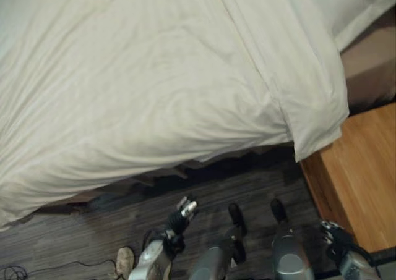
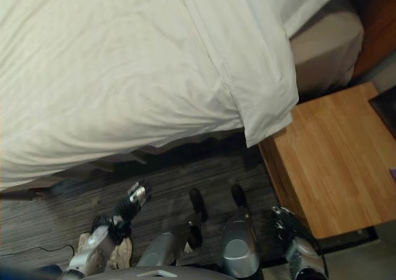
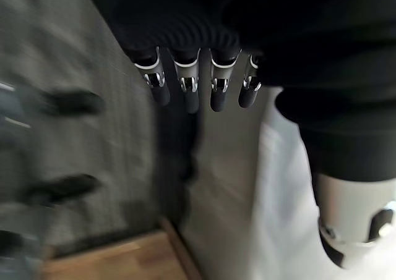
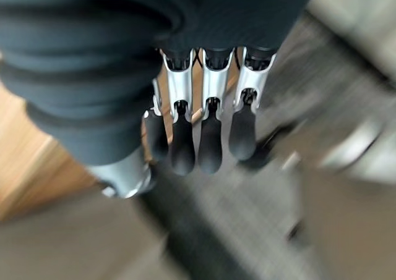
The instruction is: Making the bed.
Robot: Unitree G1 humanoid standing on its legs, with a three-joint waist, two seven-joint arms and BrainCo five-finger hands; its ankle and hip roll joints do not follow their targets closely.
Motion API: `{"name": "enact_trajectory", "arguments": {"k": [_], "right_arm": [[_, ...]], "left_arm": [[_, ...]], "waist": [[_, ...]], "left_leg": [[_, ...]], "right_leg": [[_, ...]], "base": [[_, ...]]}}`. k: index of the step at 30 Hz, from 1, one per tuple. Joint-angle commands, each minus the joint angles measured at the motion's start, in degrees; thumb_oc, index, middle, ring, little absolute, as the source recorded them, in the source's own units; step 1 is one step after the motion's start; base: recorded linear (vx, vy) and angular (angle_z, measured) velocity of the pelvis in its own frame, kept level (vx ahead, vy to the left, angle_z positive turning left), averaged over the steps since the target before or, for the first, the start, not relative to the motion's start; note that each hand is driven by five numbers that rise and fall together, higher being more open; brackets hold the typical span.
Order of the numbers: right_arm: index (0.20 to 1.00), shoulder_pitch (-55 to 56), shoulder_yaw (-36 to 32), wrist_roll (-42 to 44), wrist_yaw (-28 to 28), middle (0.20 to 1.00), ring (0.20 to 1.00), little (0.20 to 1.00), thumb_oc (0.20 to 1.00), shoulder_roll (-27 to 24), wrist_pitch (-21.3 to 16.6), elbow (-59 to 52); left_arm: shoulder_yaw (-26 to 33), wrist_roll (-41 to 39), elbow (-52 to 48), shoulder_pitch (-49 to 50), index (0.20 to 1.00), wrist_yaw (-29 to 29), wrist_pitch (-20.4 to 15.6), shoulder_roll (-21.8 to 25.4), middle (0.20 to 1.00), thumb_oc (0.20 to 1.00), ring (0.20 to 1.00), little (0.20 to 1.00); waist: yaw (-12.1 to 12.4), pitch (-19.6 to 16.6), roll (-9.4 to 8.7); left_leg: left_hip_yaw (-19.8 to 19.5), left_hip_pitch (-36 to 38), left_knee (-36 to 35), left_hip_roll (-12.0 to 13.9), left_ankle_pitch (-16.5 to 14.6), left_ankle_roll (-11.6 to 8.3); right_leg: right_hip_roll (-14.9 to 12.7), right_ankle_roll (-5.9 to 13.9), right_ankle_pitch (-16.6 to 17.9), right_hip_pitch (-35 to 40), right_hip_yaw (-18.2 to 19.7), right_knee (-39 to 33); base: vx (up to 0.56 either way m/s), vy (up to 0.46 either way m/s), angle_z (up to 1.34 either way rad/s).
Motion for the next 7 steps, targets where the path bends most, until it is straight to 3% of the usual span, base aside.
{"name": "enact_trajectory", "arguments": {"k": [1, 2, 3, 4, 5, 7], "right_arm": [[1.000, 1.5, 2.3, -0.5, 2.2, 1.000, 1.000, 1.000, 1.000, -0.7, -2.3, -4.1], [1.000, 2.9, 4.3, -2.7, 2.5, 1.000, 1.000, 1.000, 1.000, -0.7, -2.5, -8.4], [1.000, 2.9, 4.3, -2.7, 2.5, 1.000, 1.000, 1.000, 1.000, -0.7, -2.5, -8.4], [1.000, 3.1, 6.4, -5.5, 2.7, 1.000, 1.000, 1.000, 1.000, -0.9, -2.8, -11.1], [1.000, 3.1, 6.4, -5.6, 2.7, 1.000, 1.000, 1.000, 1.000, -0.9, -2.8, -11.1], [1.000, 2.7, 8.7, -8.9, 2.2, 1.000, 1.000, 1.000, 1.000, -0.8, -2.8, -13.6]], "left_arm": [[-1.1, 9.4, -2.3, -2.5, 1.000, 0.0, -2.0, 1.5, 1.000, 1.000, 1.000, 1.000], [-0.8, 13.5, -3.2, -2.1, 1.000, 0.7, -2.3, 2.8, 1.000, 1.000, 1.000, 1.000], [-0.8, 13.5, -3.2, -2.1, 1.000, 0.7, -2.2, 2.8, 1.000, 1.000, 1.000, 1.000], [-0.2, 13.8, -2.2, -2.1, 1.000, 0.9, -2.3, 2.2, 1.000, 1.000, 1.000, 1.000], [-0.2, 13.8, -2.2, -2.1, 1.000, 0.9, -2.3, 2.2, 1.000, 1.000, 1.000, 1.000], [0.3, 12.9, -2.5, -2.6, 1.000, 1.6, -1.9, 1.1, 1.000, 1.000, 1.000, 1.000]], "waist": [[0.5, -8.5, -2.48], [1.2, -10.8, -4.47], [1.2, -10.8, -4.47], [2.1, -12.9, -6.19], [2.1, -12.9, -6.21], [3.7, -15.1, -8.52]], "left_leg": [[0.8, 2.5, 0.8, 2.4, 0.8, -1.05], [0.5, 4.5, 0.8, 2.7, 0.2, -0.86], [0.5, 4.5, 0.8, 2.7, 0.2, -0.86], [0.4, 6.1, 0.8, 3.1, -0.5, -0.72], [0.4, 6.2, 0.8, 3.1, -0.5, -0.72], [0.0, 8.4, 0.8, 3.5, -1.4, -0.45]], "right_leg": [[-0.9, 1.25, -1.2, -2.9, -3.6, 4.5], [-0.5, 1.33, -1.6, -0.7, -4.1, 4.5], [-0.5, 1.33, -1.6, -0.7, -4.1, 4.5], [-0.3, 1.39, -1.8, 1.1, -4.7, 3.9], [-0.3, 1.39, -1.8, 1.2, -4.7, 3.8], [-0.1, 1.43, -2.1, 3.8, -5.5, 2.7]], "base": [[0.09, -0.016, 0.06], [0.06, -0.015, 0.07], [0.09, -0.036, 0.08], [0.03, -0.013, 0.10], [0.03, -0.017, 0.12], [0.04, -0.025, 0.11]]}}
